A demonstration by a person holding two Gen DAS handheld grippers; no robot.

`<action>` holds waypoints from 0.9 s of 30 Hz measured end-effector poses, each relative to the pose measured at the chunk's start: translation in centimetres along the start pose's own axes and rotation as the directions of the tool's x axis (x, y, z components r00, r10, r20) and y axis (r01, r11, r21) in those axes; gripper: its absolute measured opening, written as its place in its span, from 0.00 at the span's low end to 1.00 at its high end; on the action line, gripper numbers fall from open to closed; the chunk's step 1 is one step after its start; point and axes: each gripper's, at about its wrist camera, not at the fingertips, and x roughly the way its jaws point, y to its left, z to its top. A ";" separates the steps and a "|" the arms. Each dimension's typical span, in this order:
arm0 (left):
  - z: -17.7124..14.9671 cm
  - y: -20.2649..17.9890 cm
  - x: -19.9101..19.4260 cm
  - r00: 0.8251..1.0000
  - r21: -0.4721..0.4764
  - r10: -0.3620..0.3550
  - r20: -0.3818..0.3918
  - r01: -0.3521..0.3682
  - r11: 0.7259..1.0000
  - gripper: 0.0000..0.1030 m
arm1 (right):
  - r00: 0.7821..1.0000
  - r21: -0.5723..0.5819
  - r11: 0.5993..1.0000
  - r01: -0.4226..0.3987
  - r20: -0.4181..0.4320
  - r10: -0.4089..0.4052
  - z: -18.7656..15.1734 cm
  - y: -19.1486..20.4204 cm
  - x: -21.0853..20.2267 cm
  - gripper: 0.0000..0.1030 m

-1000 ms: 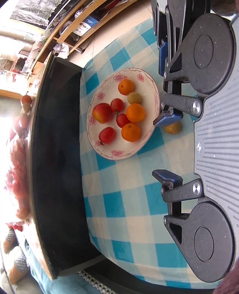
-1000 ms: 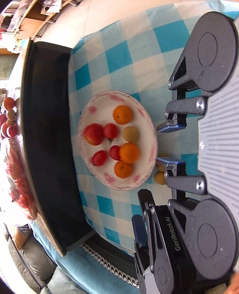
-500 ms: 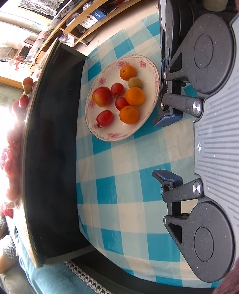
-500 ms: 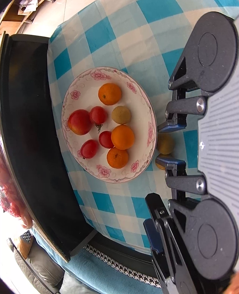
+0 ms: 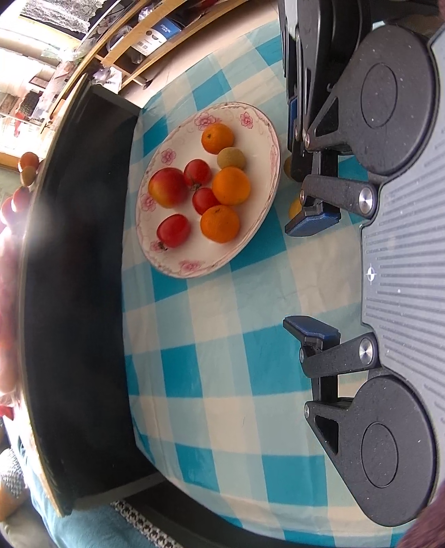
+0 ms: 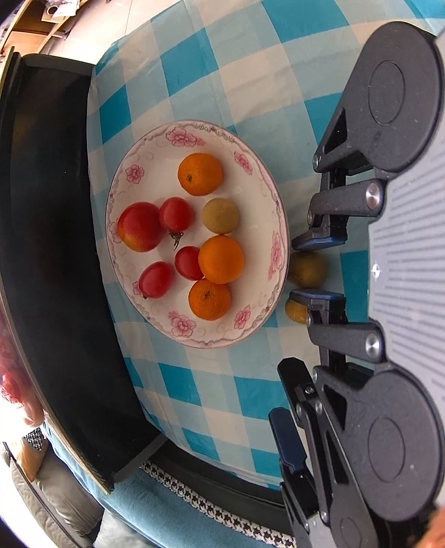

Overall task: Organize fruits
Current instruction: 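Grasp a brown fruit with the left gripper while the right gripper grasps the other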

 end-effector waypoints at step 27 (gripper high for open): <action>0.5 -3.3 3.2 0.998 0.071 -0.036 -0.056 0.040 0.997 0.43 | 1.000 -0.002 1.000 0.019 -0.016 -0.019 -0.6 -2.7 -1.8 0.28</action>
